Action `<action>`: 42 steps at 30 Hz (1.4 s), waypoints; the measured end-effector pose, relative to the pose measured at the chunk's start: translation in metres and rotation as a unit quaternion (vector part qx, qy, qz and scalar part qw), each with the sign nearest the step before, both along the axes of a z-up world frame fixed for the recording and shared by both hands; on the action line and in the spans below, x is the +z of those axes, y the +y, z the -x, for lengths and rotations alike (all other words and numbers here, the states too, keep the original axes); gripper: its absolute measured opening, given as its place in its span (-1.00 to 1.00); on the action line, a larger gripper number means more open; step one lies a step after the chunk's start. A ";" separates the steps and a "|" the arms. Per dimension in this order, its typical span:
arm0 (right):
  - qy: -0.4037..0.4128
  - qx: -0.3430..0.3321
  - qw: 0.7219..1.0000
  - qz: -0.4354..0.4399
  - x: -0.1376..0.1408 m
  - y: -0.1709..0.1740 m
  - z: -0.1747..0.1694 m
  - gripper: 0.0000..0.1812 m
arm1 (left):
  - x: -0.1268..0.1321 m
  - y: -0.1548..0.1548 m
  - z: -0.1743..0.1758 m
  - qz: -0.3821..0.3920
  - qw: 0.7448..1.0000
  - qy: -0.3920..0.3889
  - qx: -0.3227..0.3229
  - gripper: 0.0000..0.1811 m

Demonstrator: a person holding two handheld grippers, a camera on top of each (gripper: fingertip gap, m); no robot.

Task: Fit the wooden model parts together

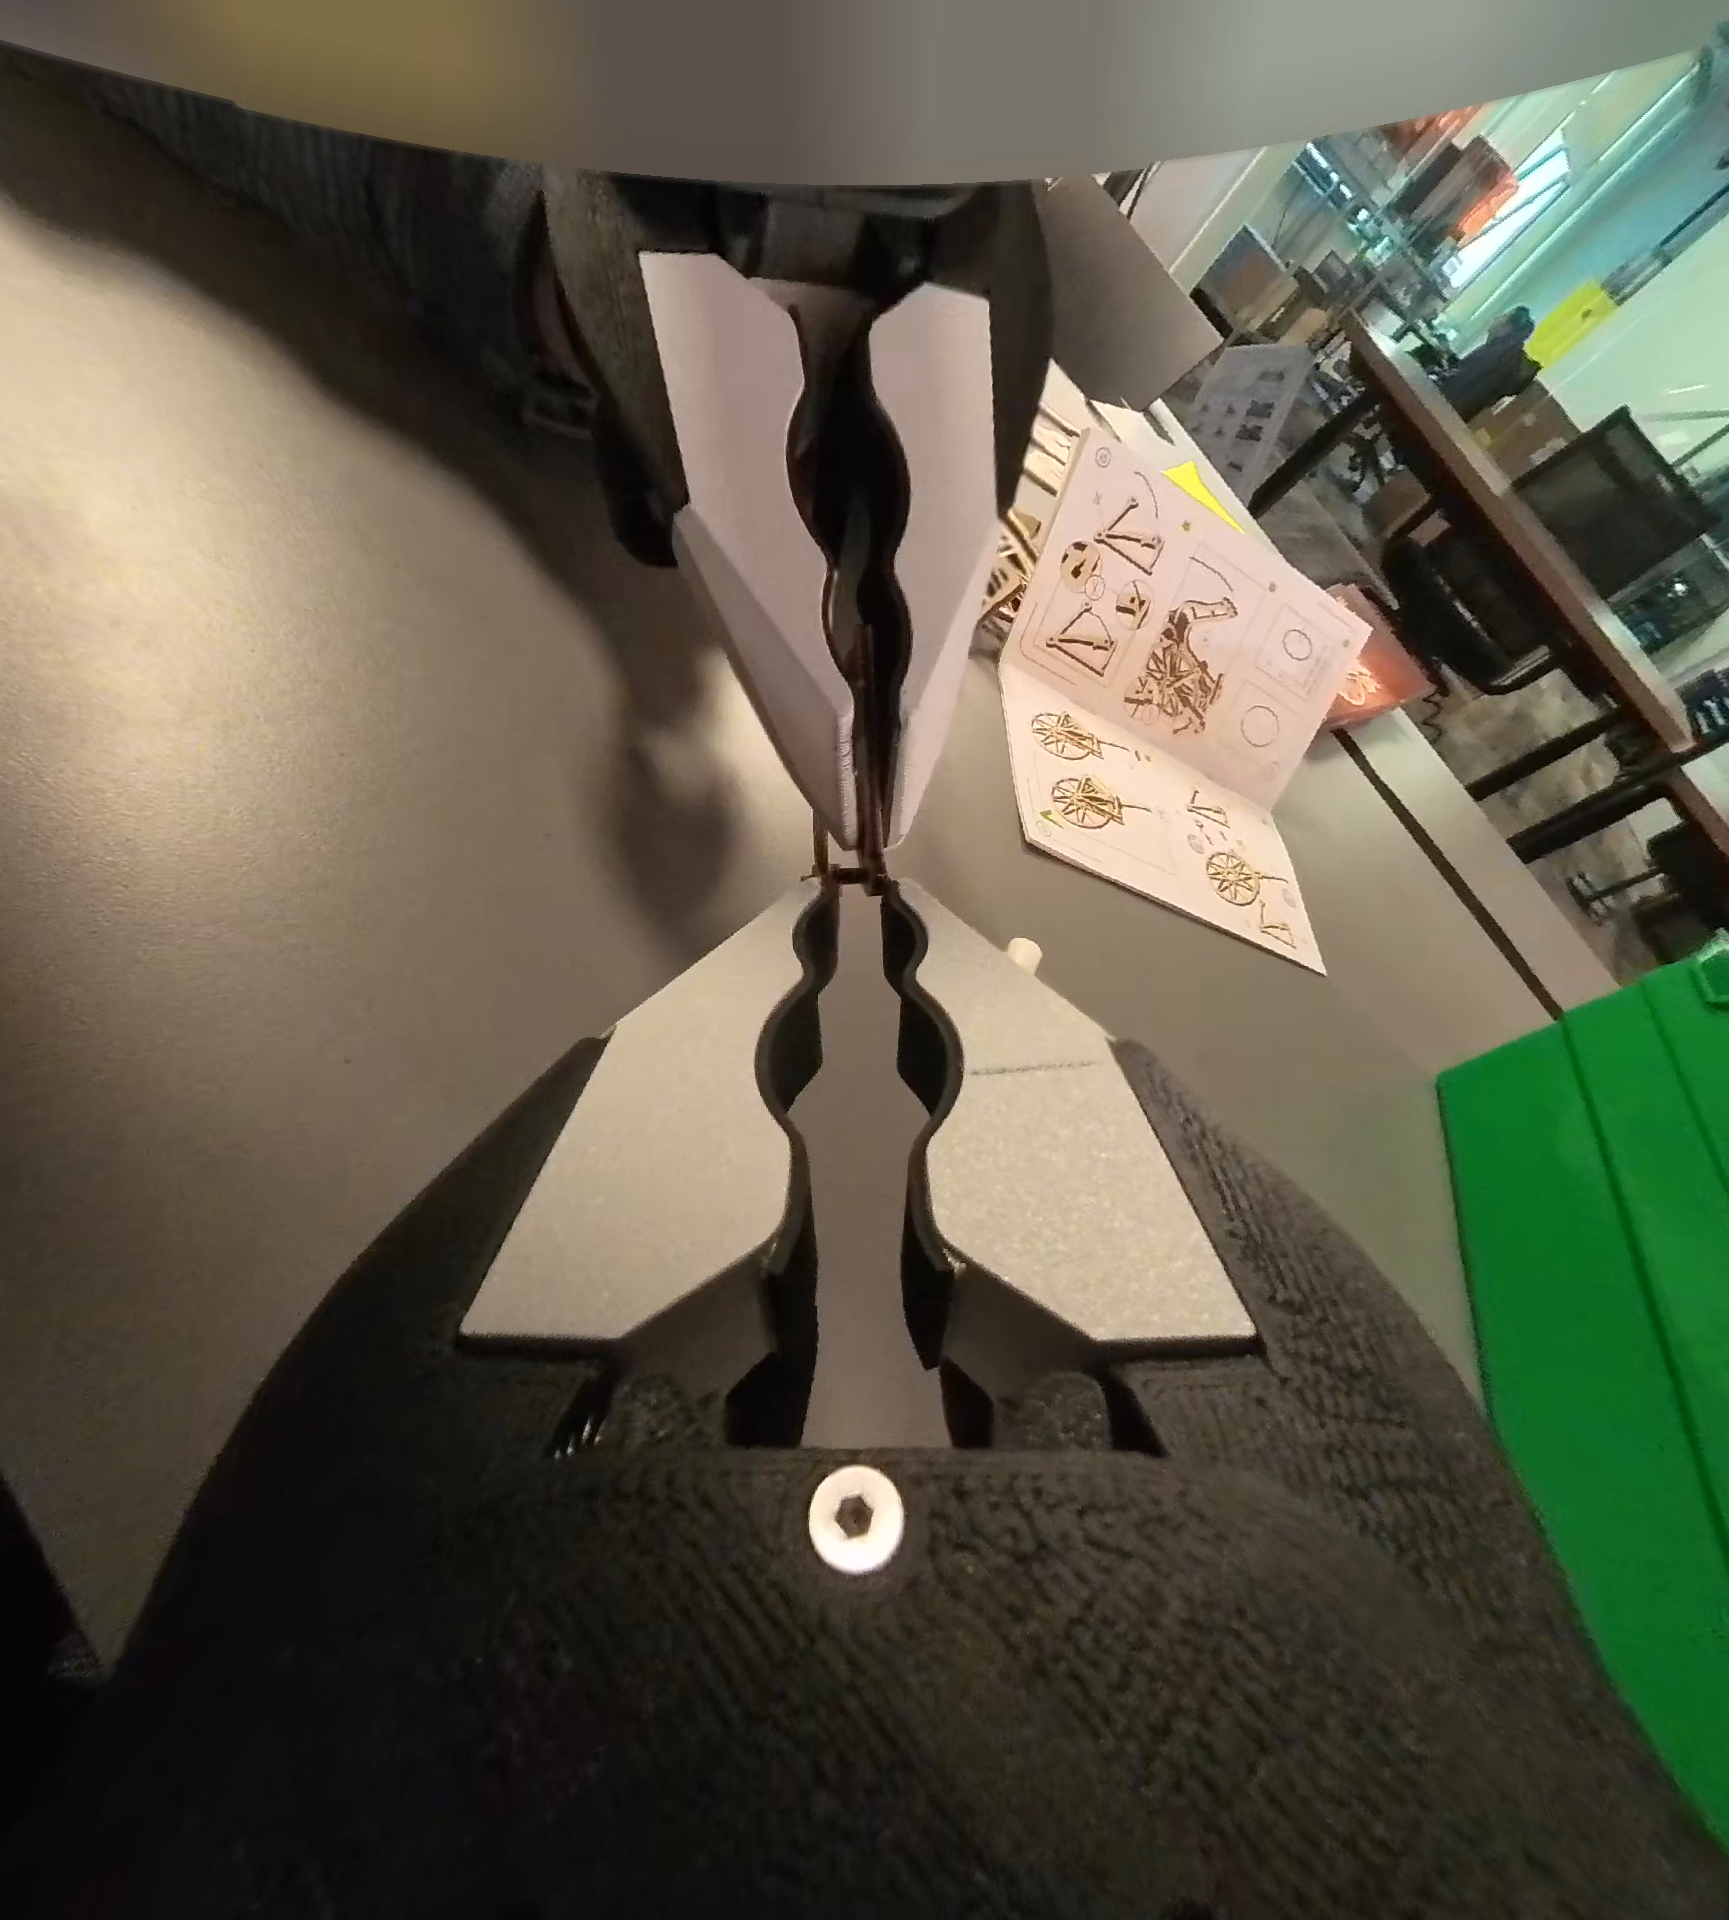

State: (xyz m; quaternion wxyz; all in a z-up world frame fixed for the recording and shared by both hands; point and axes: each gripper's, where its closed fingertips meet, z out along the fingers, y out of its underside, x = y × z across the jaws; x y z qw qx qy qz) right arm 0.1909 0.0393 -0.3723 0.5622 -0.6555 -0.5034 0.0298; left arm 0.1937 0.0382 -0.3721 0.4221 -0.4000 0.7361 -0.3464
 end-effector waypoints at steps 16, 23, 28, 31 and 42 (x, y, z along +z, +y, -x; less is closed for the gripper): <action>0.002 0.036 0.999 0.012 -0.003 -0.007 0.006 -0.94 | -0.006 -0.007 0.003 0.025 0.999 0.031 -0.025 -0.98; -0.002 0.029 1.000 0.005 -0.003 -0.005 0.006 -0.90 | -0.006 -0.005 0.002 0.030 0.999 0.031 -0.018 -0.98; -0.017 0.016 0.999 -0.023 -0.003 -0.003 0.006 -0.89 | -0.006 -0.005 0.002 0.029 0.999 0.032 -0.016 -0.98; -0.024 0.018 0.999 -0.031 -0.004 -0.005 0.007 -0.88 | -0.007 -0.006 0.002 0.024 0.999 0.031 -0.018 -0.98; -0.013 0.010 1.000 -0.020 -0.002 -0.004 0.006 -0.93 | -0.007 -0.006 0.001 0.028 0.999 0.034 -0.014 -0.98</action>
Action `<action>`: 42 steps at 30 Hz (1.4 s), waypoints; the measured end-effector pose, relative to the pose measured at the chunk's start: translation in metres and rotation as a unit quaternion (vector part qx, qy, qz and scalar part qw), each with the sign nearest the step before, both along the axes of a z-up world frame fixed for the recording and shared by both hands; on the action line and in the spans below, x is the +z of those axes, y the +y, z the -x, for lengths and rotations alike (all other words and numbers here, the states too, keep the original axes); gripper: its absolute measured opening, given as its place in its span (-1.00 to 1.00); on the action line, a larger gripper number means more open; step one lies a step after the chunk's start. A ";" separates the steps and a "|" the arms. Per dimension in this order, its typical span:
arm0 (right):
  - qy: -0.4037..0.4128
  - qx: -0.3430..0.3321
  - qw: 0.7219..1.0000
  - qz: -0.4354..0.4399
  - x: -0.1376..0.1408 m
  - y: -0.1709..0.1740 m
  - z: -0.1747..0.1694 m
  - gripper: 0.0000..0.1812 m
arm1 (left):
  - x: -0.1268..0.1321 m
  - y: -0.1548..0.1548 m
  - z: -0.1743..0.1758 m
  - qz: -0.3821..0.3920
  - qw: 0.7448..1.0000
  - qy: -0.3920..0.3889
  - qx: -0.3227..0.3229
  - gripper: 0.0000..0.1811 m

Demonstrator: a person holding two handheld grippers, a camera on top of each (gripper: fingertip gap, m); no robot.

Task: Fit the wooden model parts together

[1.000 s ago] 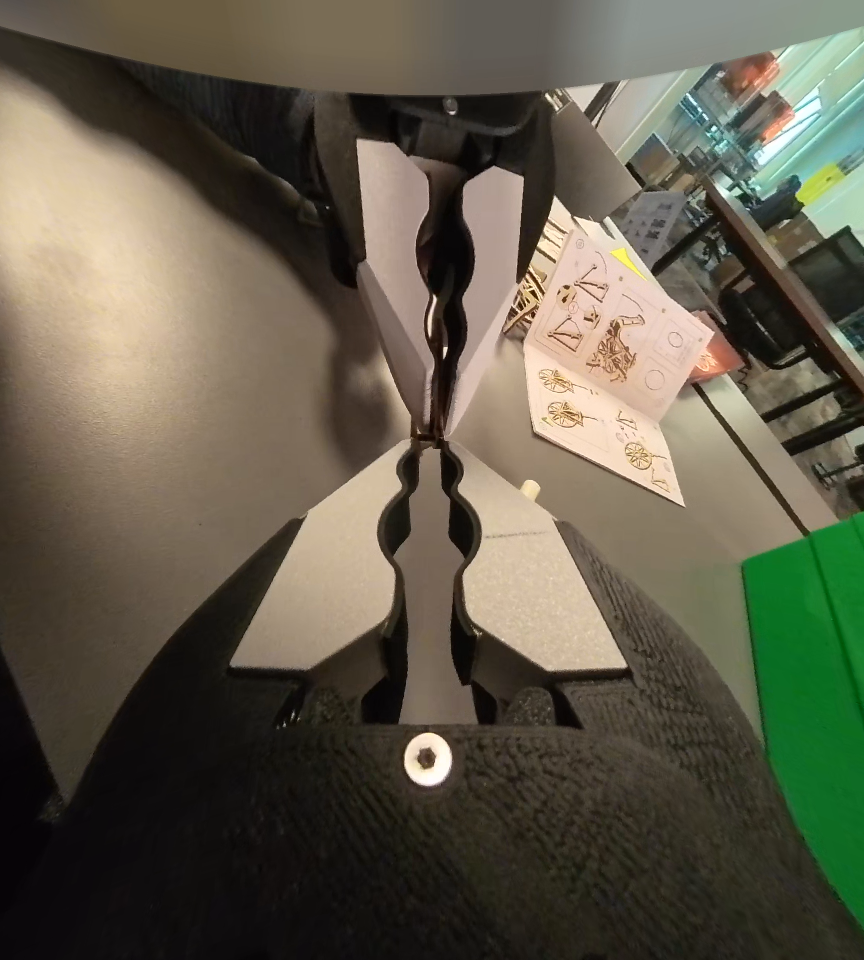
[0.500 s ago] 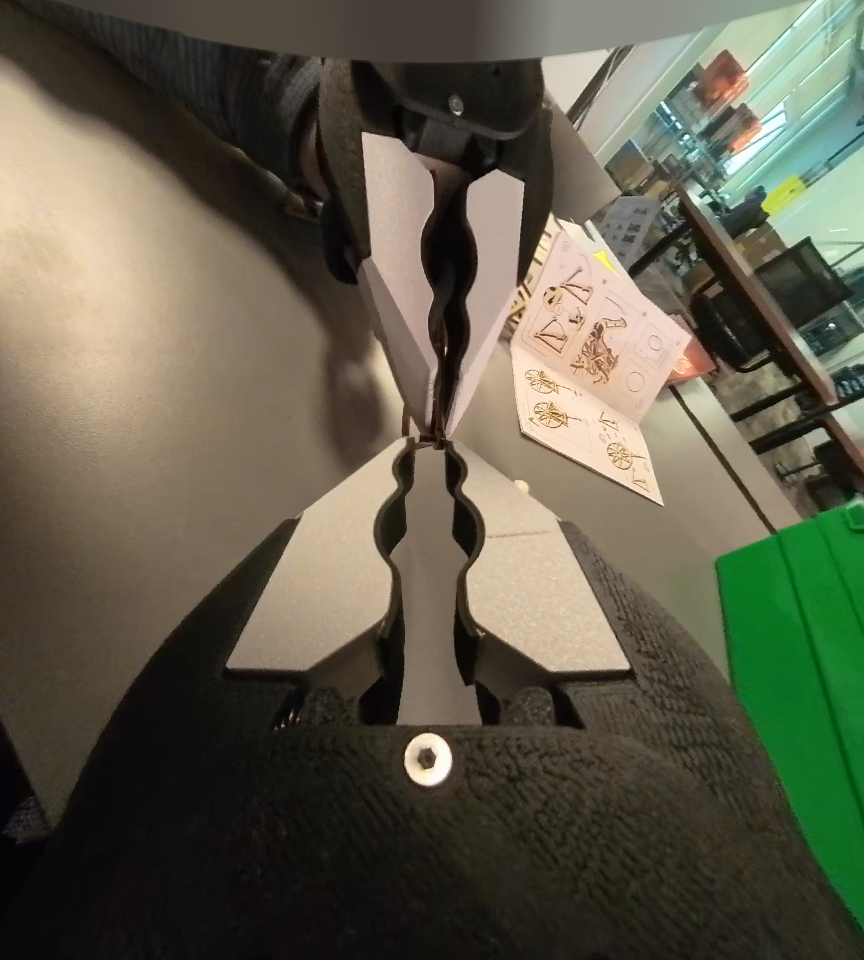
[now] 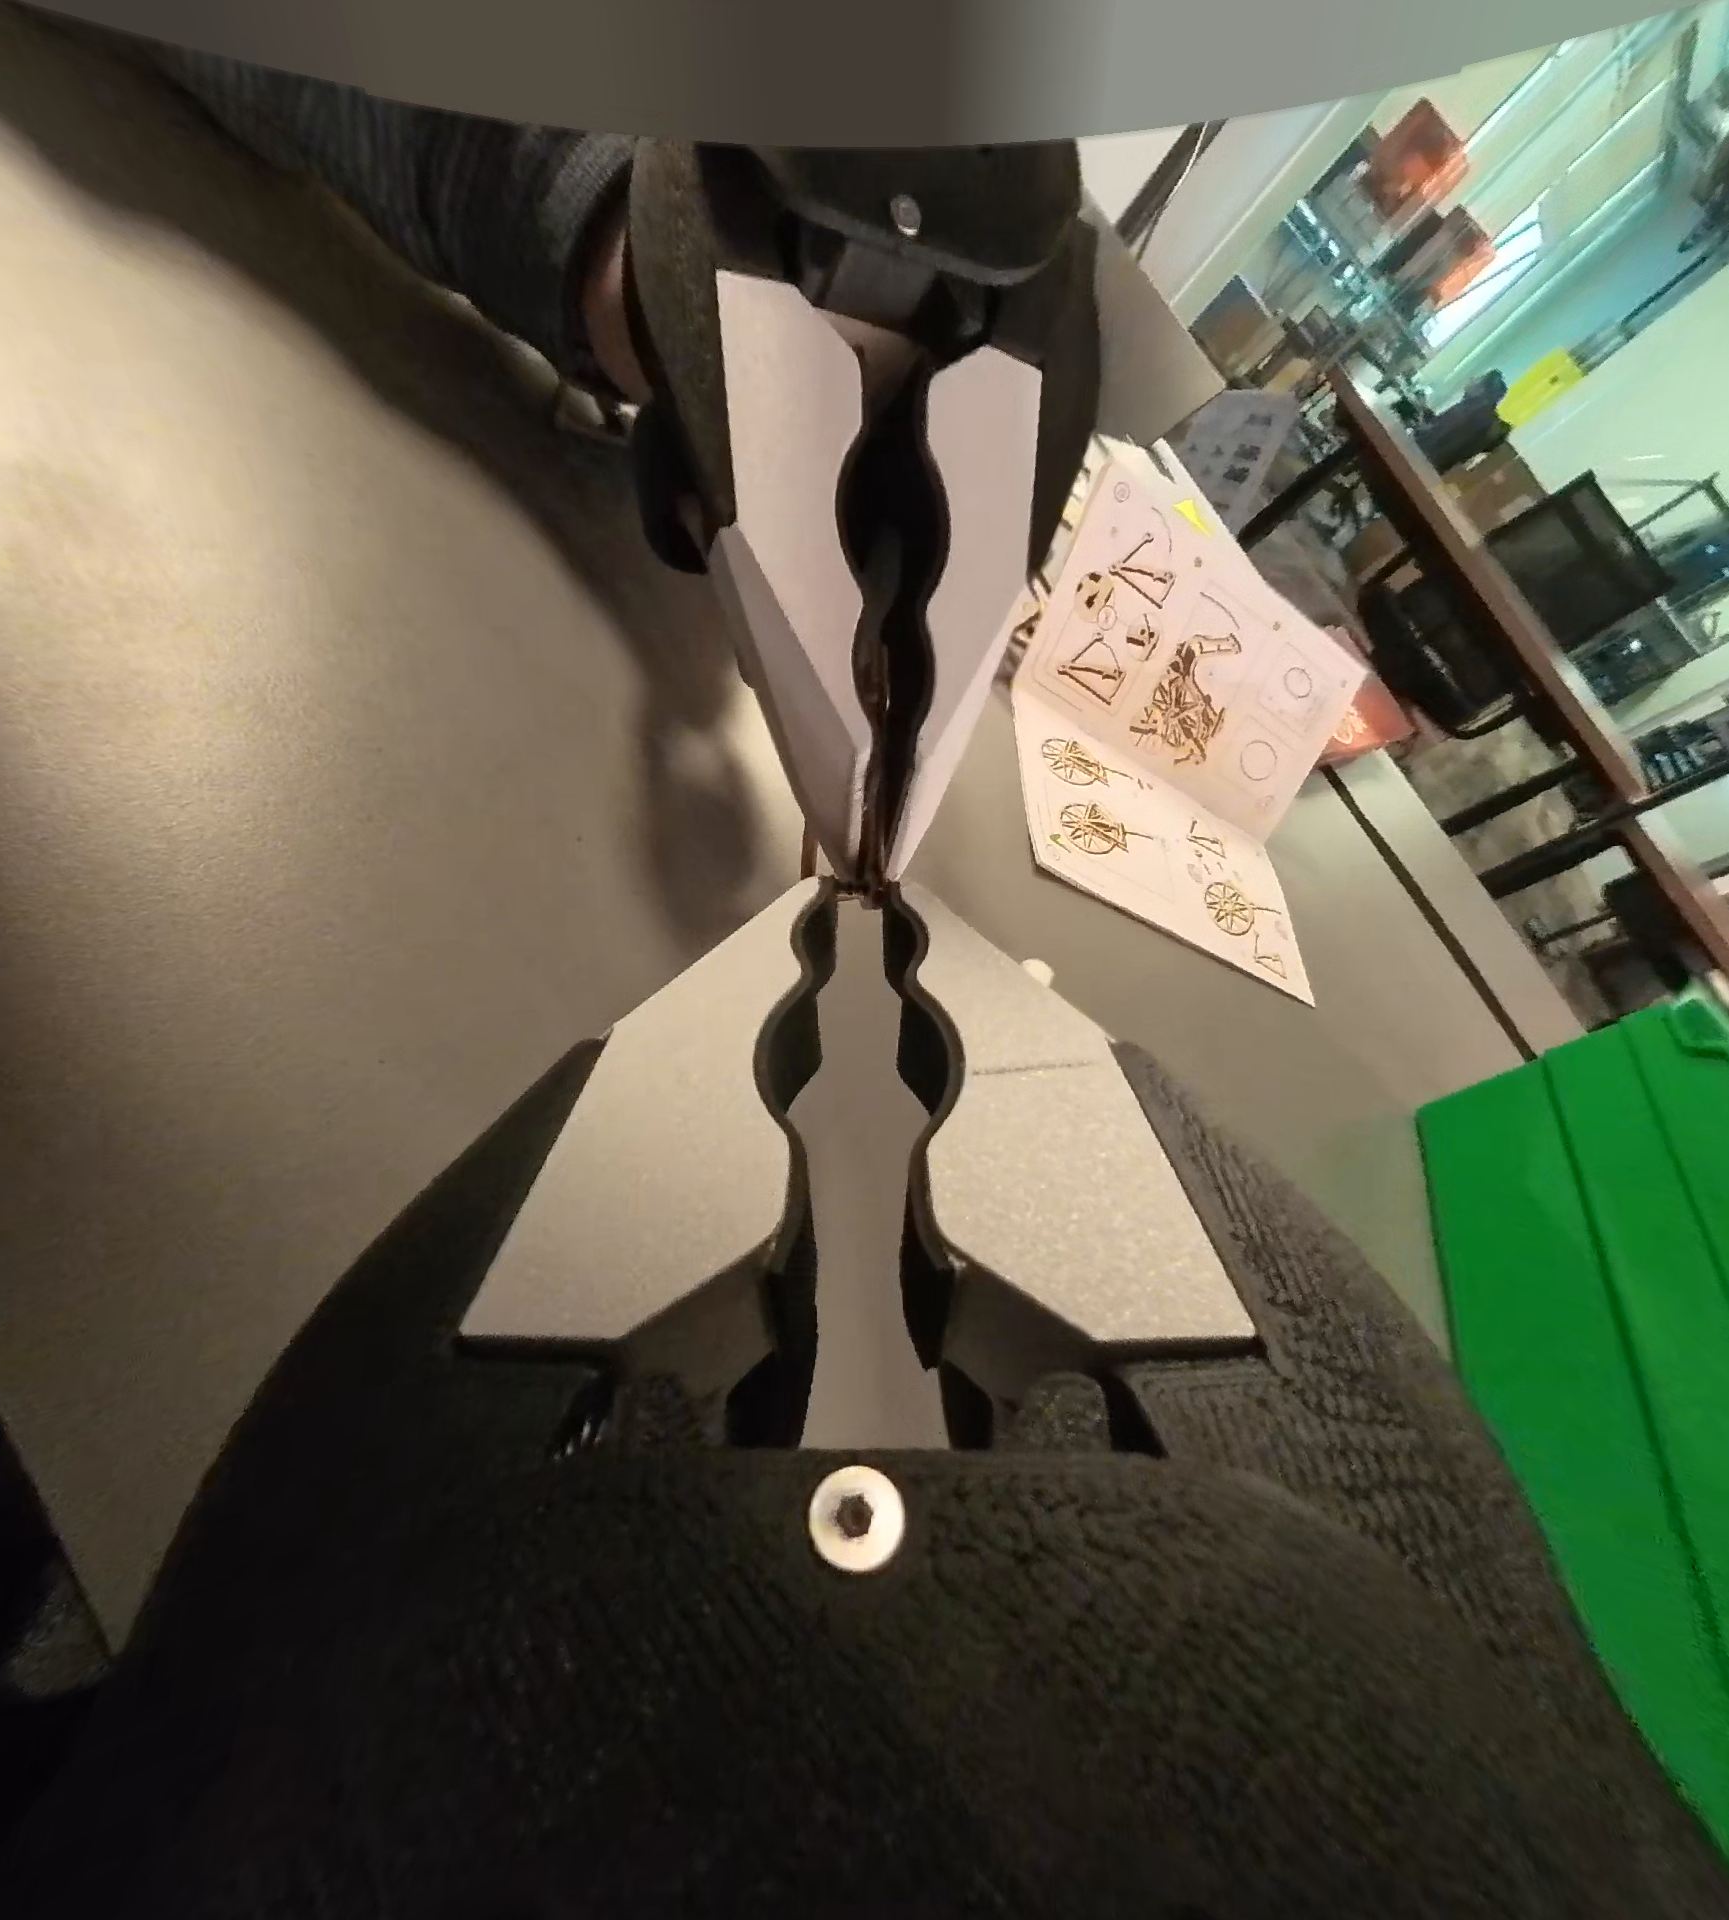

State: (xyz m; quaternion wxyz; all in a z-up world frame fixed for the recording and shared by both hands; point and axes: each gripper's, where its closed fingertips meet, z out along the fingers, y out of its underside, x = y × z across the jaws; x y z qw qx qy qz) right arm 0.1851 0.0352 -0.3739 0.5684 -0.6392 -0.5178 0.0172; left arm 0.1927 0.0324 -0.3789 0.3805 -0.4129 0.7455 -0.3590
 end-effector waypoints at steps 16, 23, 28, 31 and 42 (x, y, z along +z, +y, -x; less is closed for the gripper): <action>0.048 -0.001 0.993 0.106 -0.003 -0.001 -0.006 -0.94 | -0.002 -0.002 -0.004 -0.042 0.998 0.018 0.034 -0.99; 0.046 -0.004 0.993 0.109 -0.003 -0.001 -0.007 -0.94 | -0.003 -0.002 -0.006 -0.037 0.998 0.026 0.044 -0.99; 0.044 -0.005 0.994 0.105 -0.004 -0.001 -0.008 -0.94 | -0.003 -0.002 -0.006 -0.016 0.998 0.030 0.049 -0.99; 0.041 -0.005 0.994 0.102 -0.004 -0.001 -0.008 -0.94 | -0.003 -0.003 -0.007 -0.009 0.998 0.031 0.050 -0.99; -0.022 -0.011 0.999 0.027 -0.009 -0.005 -0.013 -0.94 | -0.006 -0.005 -0.012 -0.053 0.998 0.009 0.041 -0.98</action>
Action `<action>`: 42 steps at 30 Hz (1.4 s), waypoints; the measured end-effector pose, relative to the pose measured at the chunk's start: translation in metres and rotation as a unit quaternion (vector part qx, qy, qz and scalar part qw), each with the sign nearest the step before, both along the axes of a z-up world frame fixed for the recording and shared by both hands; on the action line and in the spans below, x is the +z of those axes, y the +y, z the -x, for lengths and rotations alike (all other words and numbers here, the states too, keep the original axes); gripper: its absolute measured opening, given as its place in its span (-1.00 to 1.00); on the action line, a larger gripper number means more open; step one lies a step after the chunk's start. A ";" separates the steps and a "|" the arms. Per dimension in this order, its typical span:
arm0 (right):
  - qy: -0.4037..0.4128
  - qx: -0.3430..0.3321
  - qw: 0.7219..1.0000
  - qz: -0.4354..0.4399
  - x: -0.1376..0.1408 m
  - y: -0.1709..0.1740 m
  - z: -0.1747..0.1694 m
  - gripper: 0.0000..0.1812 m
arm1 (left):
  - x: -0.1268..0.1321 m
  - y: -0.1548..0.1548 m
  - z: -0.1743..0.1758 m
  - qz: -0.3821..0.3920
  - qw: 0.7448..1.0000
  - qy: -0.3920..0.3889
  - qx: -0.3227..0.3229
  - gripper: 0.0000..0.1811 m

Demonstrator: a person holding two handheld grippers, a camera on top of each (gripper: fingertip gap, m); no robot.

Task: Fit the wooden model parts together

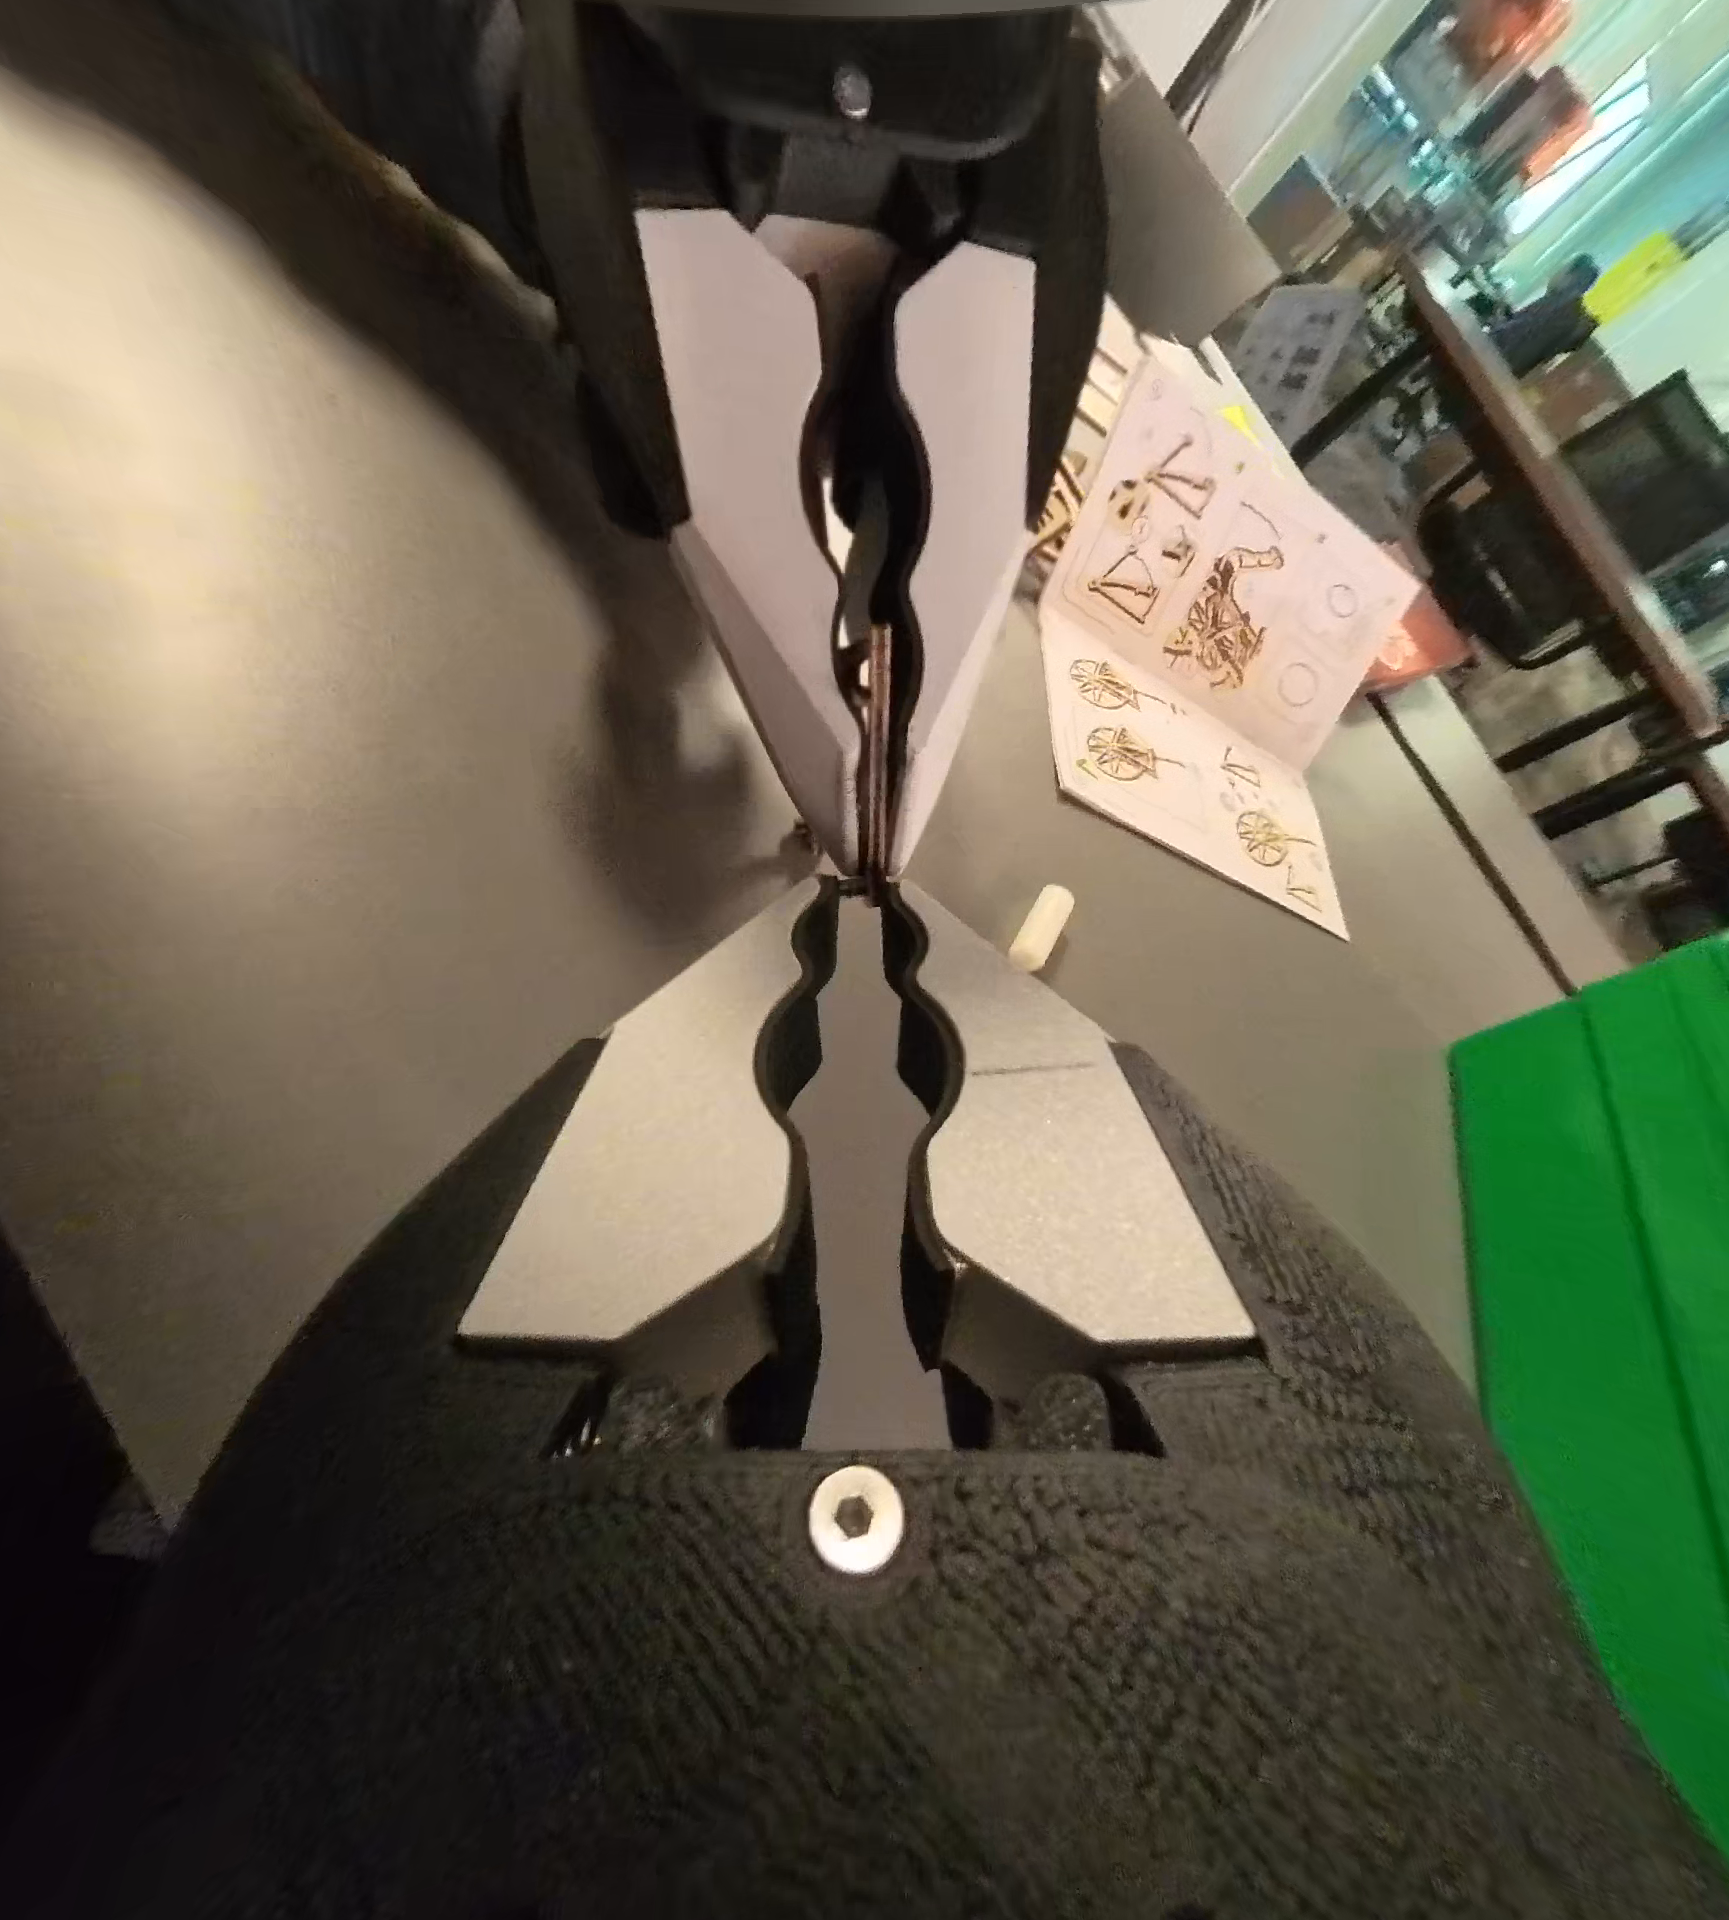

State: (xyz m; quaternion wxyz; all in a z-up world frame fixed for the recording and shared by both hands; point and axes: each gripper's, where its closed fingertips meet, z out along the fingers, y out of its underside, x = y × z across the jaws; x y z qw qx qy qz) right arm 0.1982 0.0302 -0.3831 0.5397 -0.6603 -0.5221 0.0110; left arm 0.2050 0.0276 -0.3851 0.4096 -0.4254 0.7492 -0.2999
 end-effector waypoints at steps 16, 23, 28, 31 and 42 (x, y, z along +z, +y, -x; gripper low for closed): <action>-0.282 -0.014 0.931 -0.232 -0.008 0.008 -0.022 -0.93 | 0.019 -0.015 -0.002 0.104 0.993 0.009 0.049 -0.57; -0.272 -0.004 0.947 -0.168 -0.013 -0.002 -0.027 -0.79 | 0.008 -0.001 -0.005 0.189 0.977 0.030 0.092 -0.43; -0.097 0.003 0.995 0.005 -0.008 -0.020 -0.029 -0.61 | 0.010 -0.003 -0.002 0.192 0.977 0.032 0.081 -0.42; 0.080 0.007 0.988 0.132 0.002 -0.029 -0.028 -0.62 | 0.008 -0.011 -0.003 0.189 0.980 0.046 0.051 -0.42; 0.104 -0.043 0.968 0.223 -0.015 -0.043 -0.031 -0.73 | 0.005 -0.028 -0.008 0.184 0.978 0.086 0.042 -0.51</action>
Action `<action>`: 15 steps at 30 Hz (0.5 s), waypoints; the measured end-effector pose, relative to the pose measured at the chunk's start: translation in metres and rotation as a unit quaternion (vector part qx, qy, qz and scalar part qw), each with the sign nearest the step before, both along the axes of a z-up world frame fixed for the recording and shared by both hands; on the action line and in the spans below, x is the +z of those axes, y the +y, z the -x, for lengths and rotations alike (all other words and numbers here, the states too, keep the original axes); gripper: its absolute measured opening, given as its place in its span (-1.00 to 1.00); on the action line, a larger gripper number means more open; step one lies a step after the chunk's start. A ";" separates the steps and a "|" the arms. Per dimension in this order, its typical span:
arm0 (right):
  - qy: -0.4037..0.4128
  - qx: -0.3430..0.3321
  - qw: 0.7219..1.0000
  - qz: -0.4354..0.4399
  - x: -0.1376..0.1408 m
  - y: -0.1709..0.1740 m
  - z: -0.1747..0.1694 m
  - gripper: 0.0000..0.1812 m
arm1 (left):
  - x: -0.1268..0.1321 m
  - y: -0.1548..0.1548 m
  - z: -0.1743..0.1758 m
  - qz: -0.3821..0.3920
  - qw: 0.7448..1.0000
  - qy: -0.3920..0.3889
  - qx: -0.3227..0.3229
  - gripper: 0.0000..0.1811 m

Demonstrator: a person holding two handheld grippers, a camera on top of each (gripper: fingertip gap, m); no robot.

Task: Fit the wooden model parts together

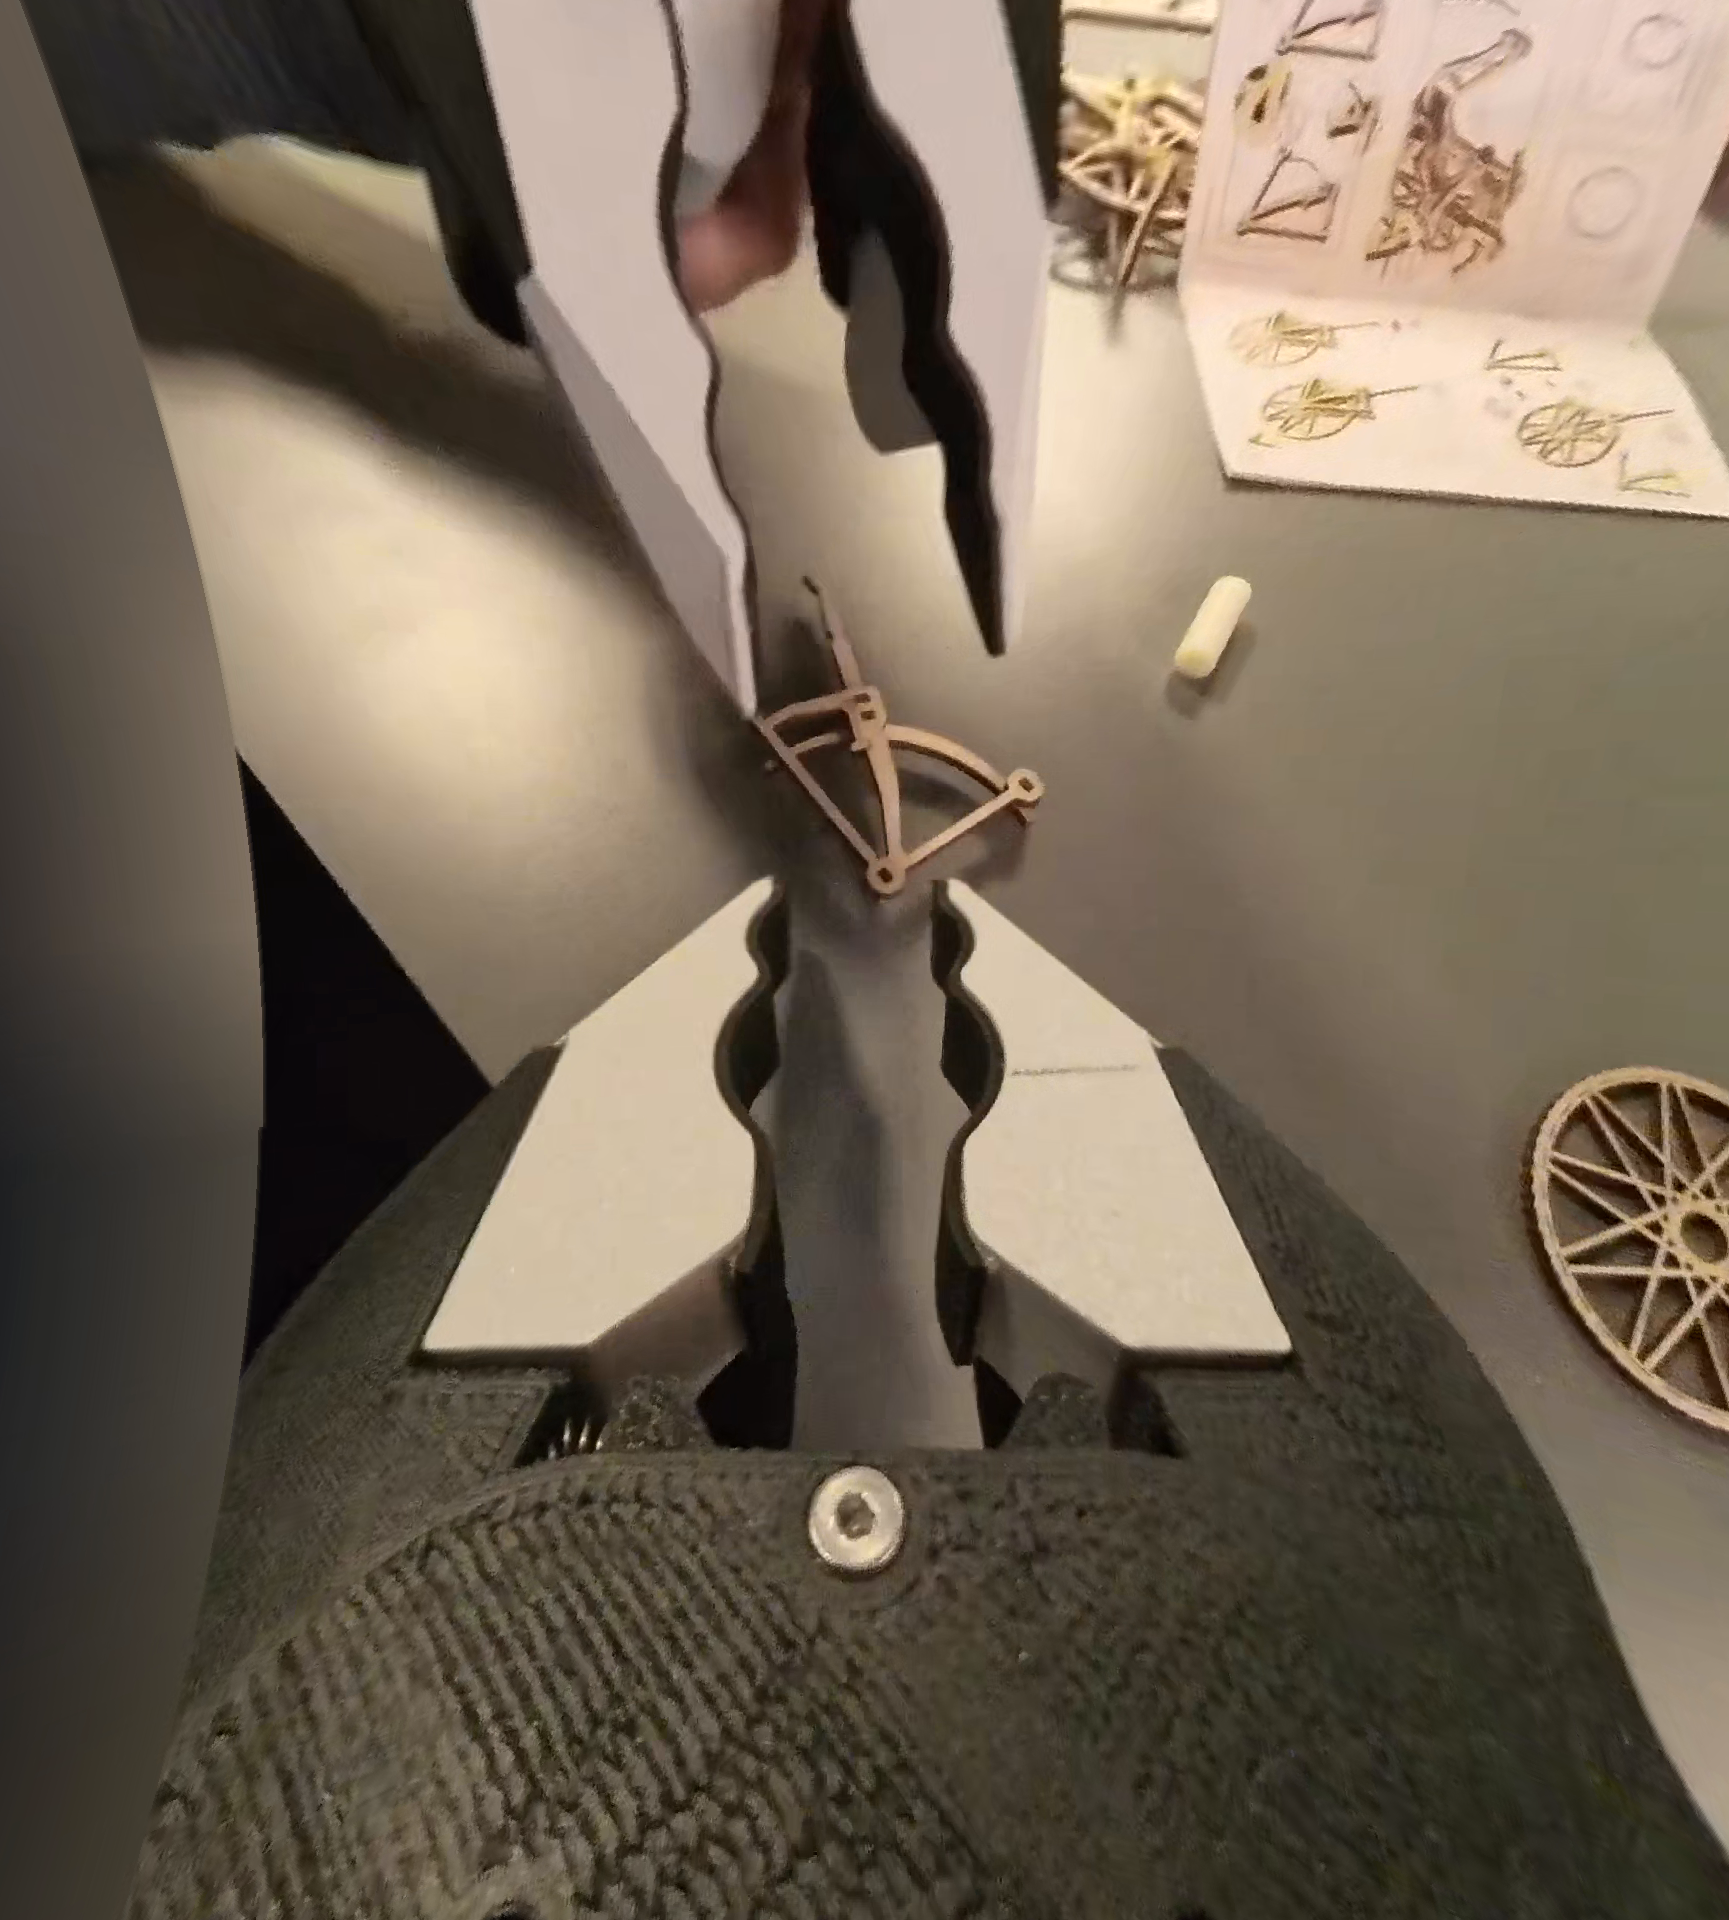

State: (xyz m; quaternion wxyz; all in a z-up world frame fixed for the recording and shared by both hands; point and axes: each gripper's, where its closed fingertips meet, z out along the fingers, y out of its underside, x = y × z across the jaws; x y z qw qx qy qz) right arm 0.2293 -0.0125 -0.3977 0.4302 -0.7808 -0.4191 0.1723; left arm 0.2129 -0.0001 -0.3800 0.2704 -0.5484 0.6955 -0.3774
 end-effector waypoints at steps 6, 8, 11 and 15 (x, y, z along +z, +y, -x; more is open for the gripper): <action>0.005 -0.005 1.000 -0.015 0.000 0.008 0.003 -0.92 | -0.020 -0.004 -0.009 -0.105 0.992 0.037 -0.053 -0.60; -0.001 -0.003 1.000 -0.008 -0.003 0.009 0.004 -0.90 | -0.022 -0.005 -0.012 -0.106 0.991 0.039 -0.074 -0.65; -0.002 -0.002 1.000 -0.007 -0.002 0.009 0.004 -0.92 | -0.016 -0.009 -0.015 -0.074 0.992 0.029 -0.095 -0.68; -0.003 -0.011 1.000 -0.009 -0.002 0.012 0.001 -0.91 | -0.020 -0.001 -0.016 -0.076 0.991 0.042 -0.101 -0.71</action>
